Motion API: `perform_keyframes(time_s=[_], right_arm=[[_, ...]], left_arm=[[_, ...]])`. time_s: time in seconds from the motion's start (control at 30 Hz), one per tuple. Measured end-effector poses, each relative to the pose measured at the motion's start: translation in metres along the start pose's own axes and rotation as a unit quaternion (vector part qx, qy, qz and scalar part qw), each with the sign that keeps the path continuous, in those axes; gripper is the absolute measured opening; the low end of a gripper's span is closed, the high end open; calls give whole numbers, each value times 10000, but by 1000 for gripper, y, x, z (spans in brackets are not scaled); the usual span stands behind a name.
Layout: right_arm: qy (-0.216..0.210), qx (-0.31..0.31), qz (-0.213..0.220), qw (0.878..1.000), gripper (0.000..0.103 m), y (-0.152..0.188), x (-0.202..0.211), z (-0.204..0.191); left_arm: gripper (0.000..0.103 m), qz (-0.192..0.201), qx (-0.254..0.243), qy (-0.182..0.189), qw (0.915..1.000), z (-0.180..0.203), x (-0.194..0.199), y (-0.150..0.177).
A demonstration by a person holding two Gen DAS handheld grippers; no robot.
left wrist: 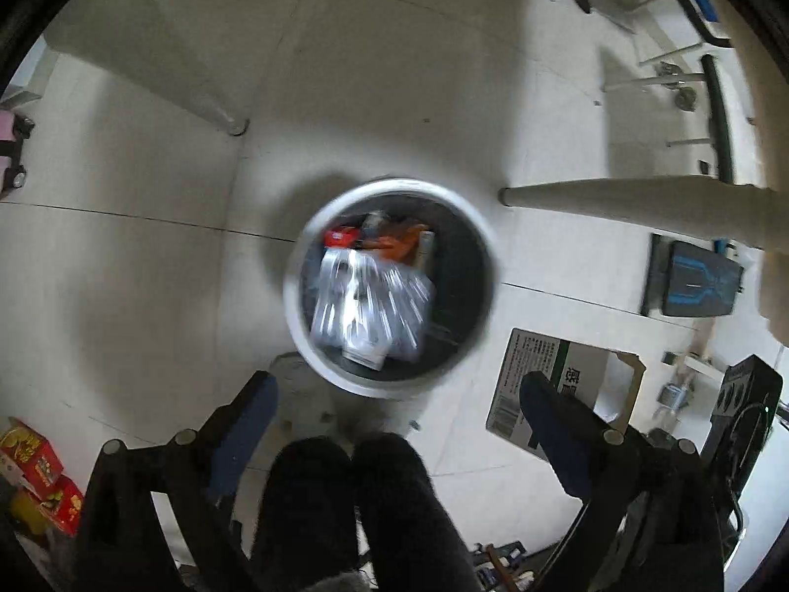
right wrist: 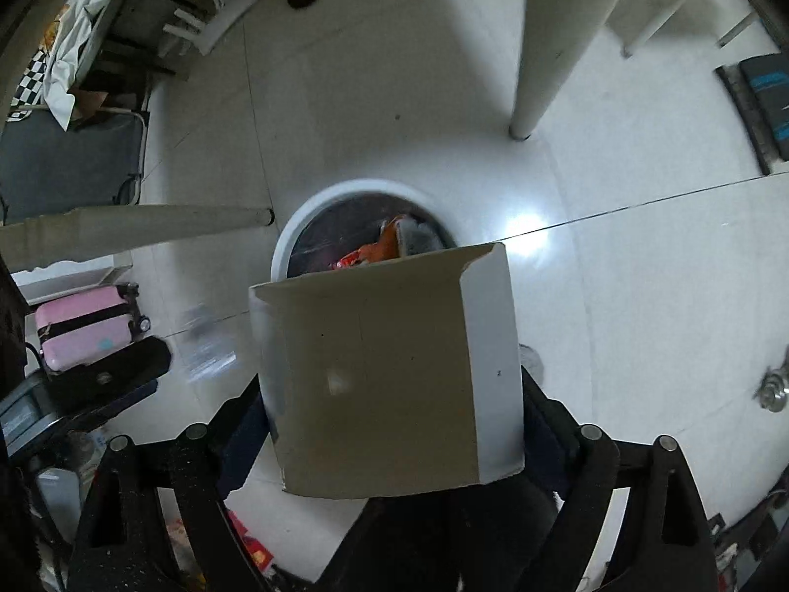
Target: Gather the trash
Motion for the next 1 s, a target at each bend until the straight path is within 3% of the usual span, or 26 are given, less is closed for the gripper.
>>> perform_keyframes(time_s=[0.07, 0.2, 0.37, 0.63, 1.0], right_arm=[[-118, 69, -71, 9999, 103, 1, -20, 0], [-16, 245, -16, 9997, 103, 5, -30, 2], [413, 492, 118, 9979, 103, 2, 0, -7], [931, 853, 205, 9918, 103, 24, 106, -21], [573, 1062, 402, 9919, 103, 79, 276, -59]], left_arm=[[100, 51, -17, -113, 9999, -10, 0, 6], [100, 237, -127, -531, 9982, -22, 12, 18], [100, 583, -313, -1018, 9926, -23, 46, 33], [100, 880, -434, -1085, 9893, -3, 128, 79], [100, 1325, -742, -747, 9856, 40, 252, 138]])
Point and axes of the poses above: each gripper's, at about its wrist camera, not at the fingertips, and x roughly against the way its jaws point, z to its right, y to its underside, the point moved 8 cm from there along -x, roughly the way its jaws point, and after that the axes turned 4 degrees about x, right-handed, at the moved point
